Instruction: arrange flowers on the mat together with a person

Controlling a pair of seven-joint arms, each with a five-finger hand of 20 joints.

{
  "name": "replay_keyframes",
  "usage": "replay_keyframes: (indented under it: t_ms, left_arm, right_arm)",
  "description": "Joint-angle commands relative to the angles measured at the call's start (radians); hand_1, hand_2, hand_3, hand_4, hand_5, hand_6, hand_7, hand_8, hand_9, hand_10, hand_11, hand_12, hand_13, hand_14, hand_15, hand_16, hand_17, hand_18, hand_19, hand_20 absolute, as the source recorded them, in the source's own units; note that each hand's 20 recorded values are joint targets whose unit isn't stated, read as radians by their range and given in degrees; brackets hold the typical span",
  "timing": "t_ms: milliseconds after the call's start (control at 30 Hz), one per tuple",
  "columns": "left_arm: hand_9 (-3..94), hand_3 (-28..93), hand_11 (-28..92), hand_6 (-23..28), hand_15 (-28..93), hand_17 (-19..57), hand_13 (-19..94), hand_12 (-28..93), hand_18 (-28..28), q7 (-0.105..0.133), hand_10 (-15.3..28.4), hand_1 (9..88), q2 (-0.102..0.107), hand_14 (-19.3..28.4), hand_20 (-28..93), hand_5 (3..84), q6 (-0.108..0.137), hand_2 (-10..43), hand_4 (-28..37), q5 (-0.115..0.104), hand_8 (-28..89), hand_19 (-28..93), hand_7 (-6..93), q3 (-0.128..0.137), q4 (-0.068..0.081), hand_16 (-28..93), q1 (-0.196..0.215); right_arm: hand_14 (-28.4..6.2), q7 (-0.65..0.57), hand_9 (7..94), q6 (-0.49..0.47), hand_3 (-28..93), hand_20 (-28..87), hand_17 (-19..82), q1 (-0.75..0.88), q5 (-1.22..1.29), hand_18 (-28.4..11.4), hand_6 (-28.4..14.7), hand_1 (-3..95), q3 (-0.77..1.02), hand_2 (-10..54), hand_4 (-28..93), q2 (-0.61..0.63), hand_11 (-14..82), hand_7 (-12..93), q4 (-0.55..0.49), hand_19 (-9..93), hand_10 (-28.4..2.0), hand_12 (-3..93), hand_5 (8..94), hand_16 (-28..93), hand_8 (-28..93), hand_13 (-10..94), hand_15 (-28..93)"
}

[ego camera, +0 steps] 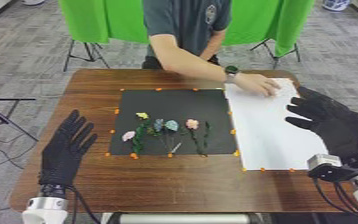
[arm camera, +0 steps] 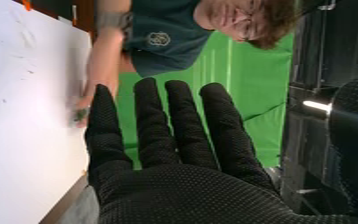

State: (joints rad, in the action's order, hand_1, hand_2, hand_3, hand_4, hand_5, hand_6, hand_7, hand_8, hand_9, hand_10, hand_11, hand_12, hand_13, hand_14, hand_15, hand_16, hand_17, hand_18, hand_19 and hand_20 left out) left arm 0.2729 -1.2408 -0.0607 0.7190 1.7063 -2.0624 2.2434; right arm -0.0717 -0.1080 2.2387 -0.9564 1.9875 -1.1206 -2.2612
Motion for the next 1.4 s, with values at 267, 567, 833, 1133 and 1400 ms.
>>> replay_keyframes:
  t_ms: [267, 567, 833, 1133, 1400]
  left_arm:
    - [18.9, 67, 15, 2.0, 12, -11.3, 17, 17, 19.4, -0.022, 9.7, 27.5, 0.012, 11.2, 10, 26.1, -0.027, -5.5, -26.2, 0.013, -10, 37, 18.6, 0.002, 0.004, 8, -0.003]
    - [18.7, 67, 15, 1.9, 12, -11.4, 17, 17, 19.5, -0.013, 9.6, 27.5, 0.007, 11.1, 10, 25.8, -0.015, -5.6, -26.2, 0.010, -9, 37, 18.3, 0.010, -0.005, 8, 0.022]
    - [18.7, 67, 14, 1.8, 12, -11.4, 17, 17, 19.6, -0.022, 9.6, 27.5, -0.003, 11.1, 10, 25.7, -0.013, -5.5, -26.3, 0.008, -9, 37, 18.2, 0.020, -0.010, 8, 0.036]
    - [18.7, 67, 15, 1.7, 12, -11.4, 17, 17, 19.6, -0.009, 9.6, 27.4, 0.005, 11.2, 10, 25.7, 0.003, -5.4, -26.3, -0.007, -9, 38, 18.4, 0.027, -0.012, 8, 0.035]
    - [18.6, 67, 15, 1.8, 12, -11.5, 17, 17, 19.5, -0.014, 9.6, 27.4, 0.017, 11.2, 10, 25.7, -0.015, -5.4, -26.3, 0.009, -10, 37, 18.4, 0.025, -0.008, 8, 0.019]
  right_arm:
    - [-13.0, 0.050, 35.6, 0.089, 80, 27, 4, 0.017, -0.029, -22.3, -7.1, 13.7, -0.031, -0.7, -24, 0.016, 10.1, 12, -0.003, 44, -14.9, 24.1, 35.5, 34, -7, 30, 13]
    - [-13.0, 0.025, 35.9, 0.082, 81, 27, 4, 0.008, -0.033, -22.2, -7.1, 14.0, -0.036, -0.8, -24, 0.014, 11.0, 12, 0.005, 45, -14.9, 23.4, 36.0, 31, -8, 29, 16]
    - [-13.0, 0.015, 35.5, 0.065, 81, 27, 4, -0.005, -0.040, -22.2, -7.0, 14.0, -0.048, -0.7, -24, 0.005, 10.8, 12, 0.012, 45, -14.8, 23.3, 35.8, 30, -8, 29, 17]
    - [-13.0, 0.019, 35.3, 0.059, 81, 26, 4, -0.015, -0.033, -22.3, -6.8, 13.9, -0.071, -0.7, -24, 0.002, 10.6, 12, 0.018, 44, -14.8, 23.4, 35.5, 30, -8, 29, 17]
    - [-13.0, 0.019, 35.2, 0.054, 81, 27, 4, -0.025, -0.034, -22.3, -6.7, 13.8, -0.077, -0.7, -24, 0.013, 10.5, 12, 0.021, 44, -14.8, 23.4, 35.4, 30, -8, 29, 17]
